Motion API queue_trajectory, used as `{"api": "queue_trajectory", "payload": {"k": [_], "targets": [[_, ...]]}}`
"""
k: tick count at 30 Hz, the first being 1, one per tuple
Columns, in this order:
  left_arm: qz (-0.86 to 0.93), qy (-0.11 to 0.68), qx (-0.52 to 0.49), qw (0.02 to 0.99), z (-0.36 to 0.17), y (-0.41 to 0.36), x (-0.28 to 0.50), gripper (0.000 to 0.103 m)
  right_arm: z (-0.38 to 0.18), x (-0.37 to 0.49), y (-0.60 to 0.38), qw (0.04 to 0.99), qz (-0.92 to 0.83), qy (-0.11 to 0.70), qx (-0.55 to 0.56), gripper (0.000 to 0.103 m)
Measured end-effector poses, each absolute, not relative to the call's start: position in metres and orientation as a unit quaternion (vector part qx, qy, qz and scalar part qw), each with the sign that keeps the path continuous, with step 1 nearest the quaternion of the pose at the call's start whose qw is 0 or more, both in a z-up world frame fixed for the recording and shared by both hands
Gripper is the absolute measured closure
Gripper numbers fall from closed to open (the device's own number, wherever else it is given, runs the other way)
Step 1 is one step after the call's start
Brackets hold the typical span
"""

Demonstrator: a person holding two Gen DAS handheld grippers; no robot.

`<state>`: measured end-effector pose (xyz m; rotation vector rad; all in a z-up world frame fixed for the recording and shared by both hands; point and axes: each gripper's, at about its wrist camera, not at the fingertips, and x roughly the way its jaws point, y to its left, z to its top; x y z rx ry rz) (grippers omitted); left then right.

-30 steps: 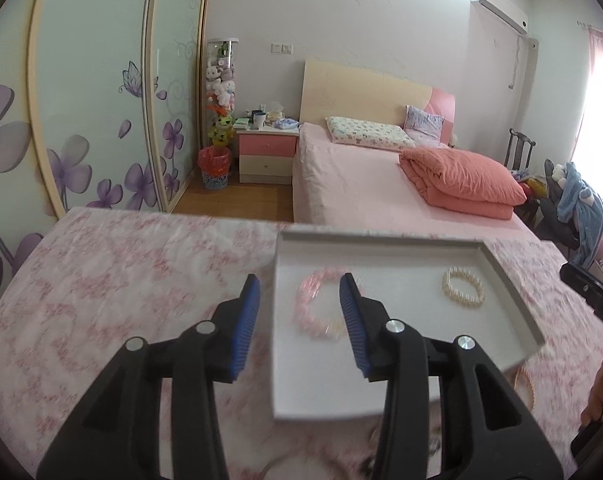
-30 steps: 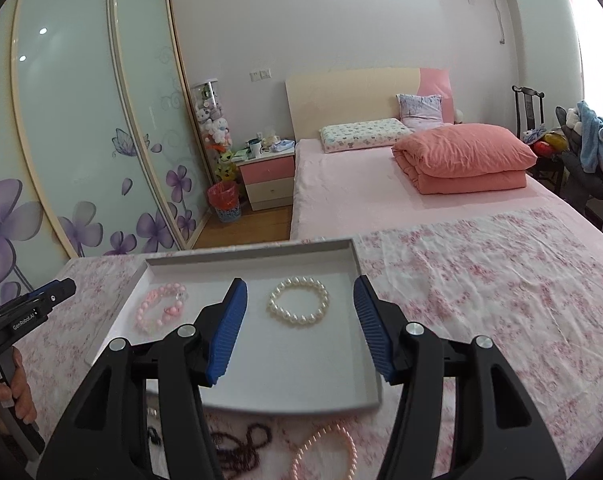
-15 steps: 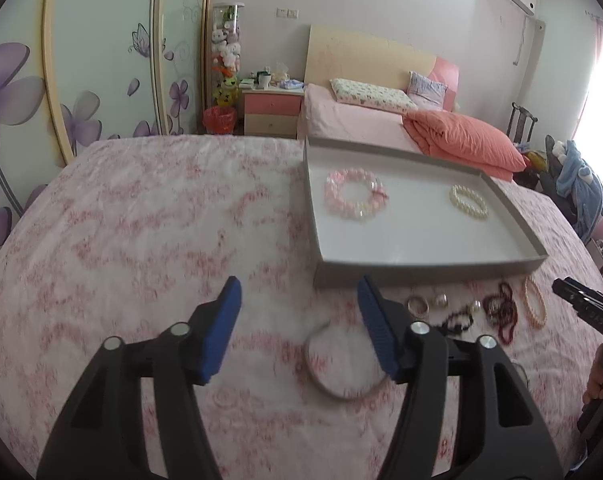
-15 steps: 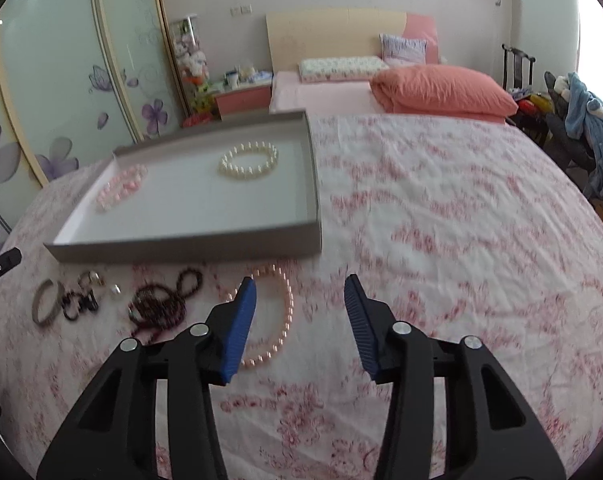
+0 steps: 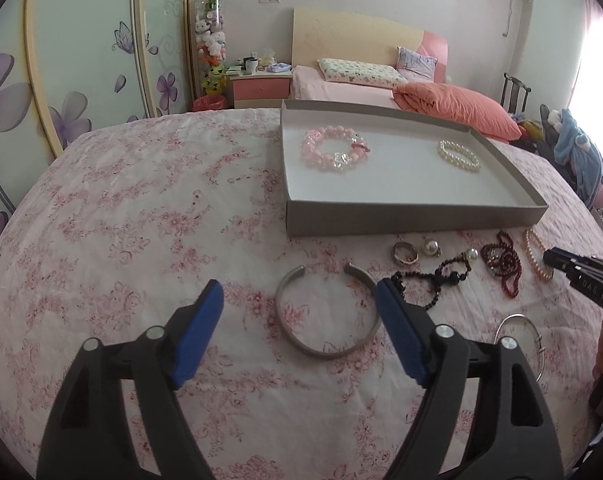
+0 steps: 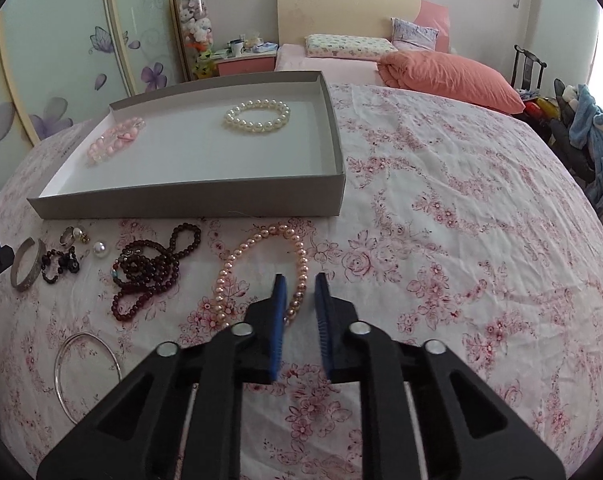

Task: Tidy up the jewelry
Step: 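Grasp the silver cuff with left tool while right tool grasps pink pearl bracelet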

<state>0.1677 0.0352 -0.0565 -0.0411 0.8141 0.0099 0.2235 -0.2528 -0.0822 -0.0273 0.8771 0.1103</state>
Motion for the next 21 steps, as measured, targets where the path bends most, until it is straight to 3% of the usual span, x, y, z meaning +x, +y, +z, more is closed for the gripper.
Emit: {"api": "queue_trajectory", "payload": {"k": [9, 21], "targets": [[0.006, 0.403, 0.003, 0.915, -0.06, 0.027, 0.169, 0.011, -0.082, 0.226, -0.283, 0.905, -0.017, 0.424, 0.0, 0.096], [0.038, 0.439, 0.046, 0.897, -0.075, 0.01, 0.187, 0.009, -0.083, 0.227, -0.286, 0.905, -0.012, 0.425, 0.009, 0.096]]}}
